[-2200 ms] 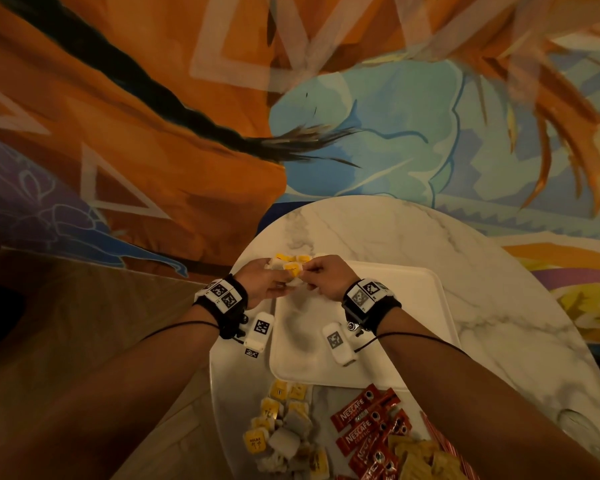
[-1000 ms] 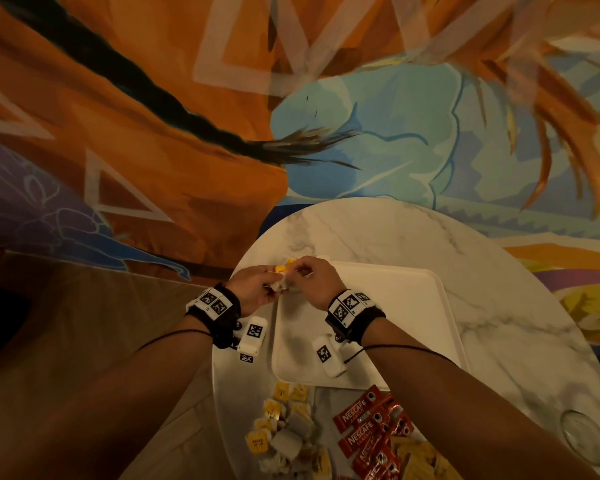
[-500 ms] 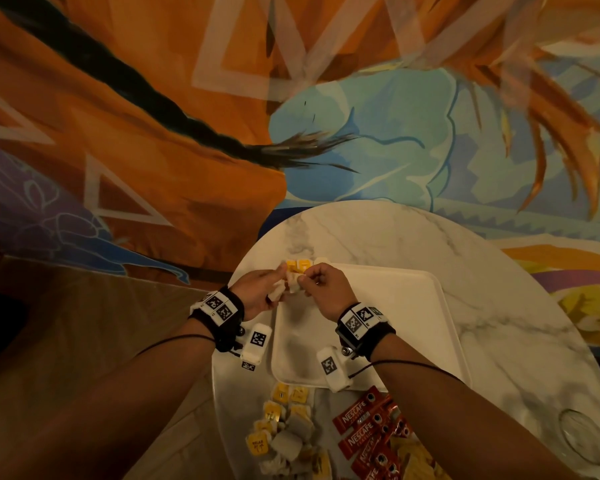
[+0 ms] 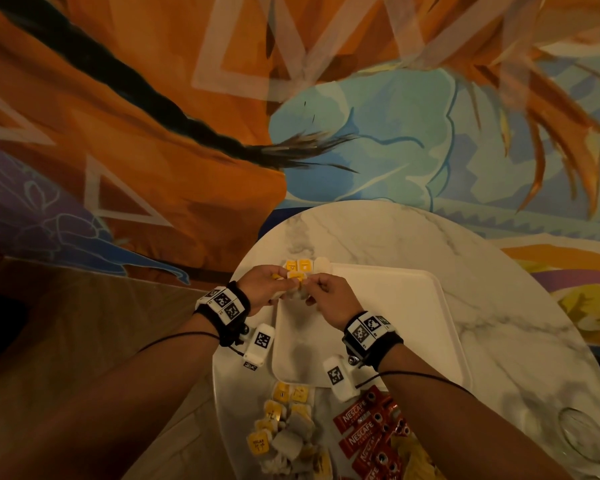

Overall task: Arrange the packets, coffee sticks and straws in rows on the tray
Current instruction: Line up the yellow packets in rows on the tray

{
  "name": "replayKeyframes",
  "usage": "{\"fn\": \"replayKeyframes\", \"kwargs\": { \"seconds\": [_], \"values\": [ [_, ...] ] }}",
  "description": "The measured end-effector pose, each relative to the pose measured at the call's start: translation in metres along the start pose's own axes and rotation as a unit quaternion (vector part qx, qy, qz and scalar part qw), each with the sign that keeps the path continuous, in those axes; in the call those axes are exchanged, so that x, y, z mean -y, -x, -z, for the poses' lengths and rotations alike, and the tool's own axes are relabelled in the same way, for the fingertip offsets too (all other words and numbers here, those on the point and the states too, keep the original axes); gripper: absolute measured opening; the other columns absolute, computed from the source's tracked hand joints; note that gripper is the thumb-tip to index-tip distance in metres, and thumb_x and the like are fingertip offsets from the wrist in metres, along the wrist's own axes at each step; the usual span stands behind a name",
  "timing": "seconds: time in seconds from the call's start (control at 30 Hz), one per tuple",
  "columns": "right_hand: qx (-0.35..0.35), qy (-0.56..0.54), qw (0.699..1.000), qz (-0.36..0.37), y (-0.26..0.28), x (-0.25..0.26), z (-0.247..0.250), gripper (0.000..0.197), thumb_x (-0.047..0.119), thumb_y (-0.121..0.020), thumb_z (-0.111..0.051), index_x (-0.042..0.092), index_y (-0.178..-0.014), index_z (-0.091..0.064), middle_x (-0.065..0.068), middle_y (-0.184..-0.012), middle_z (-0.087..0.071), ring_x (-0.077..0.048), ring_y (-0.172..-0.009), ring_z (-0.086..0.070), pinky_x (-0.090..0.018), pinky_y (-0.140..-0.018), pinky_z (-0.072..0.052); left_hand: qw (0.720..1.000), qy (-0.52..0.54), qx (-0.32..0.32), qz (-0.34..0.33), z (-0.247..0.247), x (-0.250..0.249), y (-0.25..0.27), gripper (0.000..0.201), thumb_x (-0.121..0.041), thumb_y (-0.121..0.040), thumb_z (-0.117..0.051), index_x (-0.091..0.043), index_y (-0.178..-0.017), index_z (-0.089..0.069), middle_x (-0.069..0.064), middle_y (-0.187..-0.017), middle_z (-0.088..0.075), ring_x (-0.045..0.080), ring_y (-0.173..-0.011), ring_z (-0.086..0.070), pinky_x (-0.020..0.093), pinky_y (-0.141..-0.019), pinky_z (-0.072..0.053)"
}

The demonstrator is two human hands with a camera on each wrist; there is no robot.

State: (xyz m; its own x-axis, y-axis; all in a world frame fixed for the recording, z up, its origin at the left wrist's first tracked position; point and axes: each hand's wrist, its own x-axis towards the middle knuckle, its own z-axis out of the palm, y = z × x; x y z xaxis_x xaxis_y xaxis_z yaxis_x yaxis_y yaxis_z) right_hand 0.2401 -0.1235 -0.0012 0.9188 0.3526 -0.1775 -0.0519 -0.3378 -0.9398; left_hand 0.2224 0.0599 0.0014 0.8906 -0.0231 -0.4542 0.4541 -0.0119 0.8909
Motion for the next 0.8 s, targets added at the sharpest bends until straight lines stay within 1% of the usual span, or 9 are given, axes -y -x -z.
{"fn": "replayKeyframes", "kwargs": {
  "seconds": [0.07,0.13,0.23,0.3,0.4,0.47,0.57,0.67,0.8],
  "values": [
    [0.002,0.012,1.000,0.003,0.001,-0.001,0.000,0.013,0.024,-0.096,-0.063,0.015,-0.095,-0.073,-0.008,-0.086,-0.075,-0.011,-0.069,-0.066,-0.019,-0.061,-0.050,1.000,-0.005,-0.001,-0.005,-0.003,-0.002,0.001,0.002,-0.015,-0.093,-0.068,-0.013,-0.093,-0.067,0.003,-0.072,-0.063,0.010,-0.057,-0.055,0.022,-0.050,-0.038],
    [-0.007,0.038,0.999,0.000,-0.002,-0.004,0.000,0.009,0.023,-0.091,-0.068,0.016,-0.089,-0.072,-0.009,-0.082,-0.075,-0.019,-0.071,-0.069,-0.036,-0.071,-0.058,1.000,0.009,-0.006,0.001,-0.008,-0.004,0.002,0.006,-0.015,-0.095,-0.065,-0.011,-0.098,-0.067,0.004,-0.076,-0.064,0.009,-0.059,-0.056,0.021,-0.050,-0.039],
    [-0.040,0.085,0.995,-0.029,-0.013,-0.013,0.003,0.009,0.027,-0.086,-0.070,0.019,-0.082,-0.072,-0.005,-0.076,-0.074,-0.024,-0.073,-0.071,-0.048,-0.079,-0.059,0.997,0.068,-0.028,0.026,-0.009,-0.005,0.000,0.012,-0.013,-0.099,-0.055,-0.013,-0.098,-0.067,0.009,-0.090,-0.065,0.018,-0.077,-0.060,0.025,-0.060,-0.046],
    [-0.057,0.111,0.991,-0.053,-0.021,-0.018,0.007,0.009,0.029,-0.083,-0.072,0.023,-0.076,-0.071,-0.003,-0.075,-0.074,-0.024,-0.075,-0.072,-0.047,-0.080,-0.059,0.993,0.102,-0.046,0.042,-0.005,-0.006,-0.003,0.020,-0.007,-0.099,-0.049,-0.012,-0.100,-0.068,0.015,-0.102,-0.064,0.026,-0.091,-0.059,0.031,-0.069,-0.050],
    [-0.079,0.150,0.982,-0.082,-0.029,-0.019,0.012,0.010,0.030,-0.084,-0.074,0.024,-0.078,-0.068,-0.005,-0.081,-0.074,-0.025,-0.081,-0.070,-0.039,-0.081,-0.058,0.990,0.116,-0.059,0.058,0.002,-0.004,-0.005,0.031,0.007,-0.095,-0.040,-0.008,-0.105,-0.065,0.022,-0.110,-0.061,0.031,-0.093,-0.060,0.034,-0.074,-0.053],
    [-0.081,0.167,0.978,-0.097,-0.033,-0.021,0.011,0.011,0.031,-0.086,-0.073,0.023,-0.079,-0.069,-0.006,-0.082,-0.074,-0.026,-0.083,-0.070,-0.035,-0.080,-0.057,0.991,0.109,-0.055,0.056,0.005,-0.002,-0.006,0.030,0.009,-0.097,-0.040,-0.007,-0.112,-0.062,0.024,-0.115,-0.061,0.033,-0.097,-0.060,0.034,-0.076,-0.053],
    [-0.076,0.188,0.973,-0.112,-0.040,-0.025,0.005,0.009,0.031,-0.085,-0.072,0.022,-0.085,-0.074,-0.007,-0.086,-0.076,-0.027,-0.085,-0.071,-0.038,-0.083,-0.058,0.991,0.109,-0.060,0.056,0.009,0.001,-0.008,0.031,0.008,-0.097,-0.046,-0.005,-0.122,-0.058,0.024,-0.123,-0.060,0.031,-0.104,-0.059,0.032,-0.076,-0.055],
    [-0.071,0.215,0.968,-0.112,-0.043,-0.020,0.001,0.017,0.025,-0.087,-0.069,0.015,-0.100,-0.076,-0.010,-0.094,-0.076,-0.028,-0.092,-0.070,-0.037,-0.086,-0.057,0.989,0.126,-0.055,0.058,0.010,0.003,-0.007,0.035,0.008,-0.095,-0.052,-0.003,-0.128,-0.056,0.018,-0.116,-0.063,0.023,-0.097,-0.063,0.028,-0.072,-0.055],
    [-0.079,0.241,0.963,-0.094,-0.045,-0.013,-0.001,0.020,0.018,-0.090,-0.066,0.009,-0.106,-0.073,-0.011,-0.105,-0.073,-0.028,-0.101,-0.067,-0.029,-0.089,-0.050,0.988,0.134,-0.053,0.061,0.011,0.006,-0.006,0.040,0.011,-0.093,-0.056,-0.005,-0.129,-0.054,0.011,-0.108,-0.063,0.021,-0.094,-0.063,0.028,-0.073,-0.054]
  ]
}}
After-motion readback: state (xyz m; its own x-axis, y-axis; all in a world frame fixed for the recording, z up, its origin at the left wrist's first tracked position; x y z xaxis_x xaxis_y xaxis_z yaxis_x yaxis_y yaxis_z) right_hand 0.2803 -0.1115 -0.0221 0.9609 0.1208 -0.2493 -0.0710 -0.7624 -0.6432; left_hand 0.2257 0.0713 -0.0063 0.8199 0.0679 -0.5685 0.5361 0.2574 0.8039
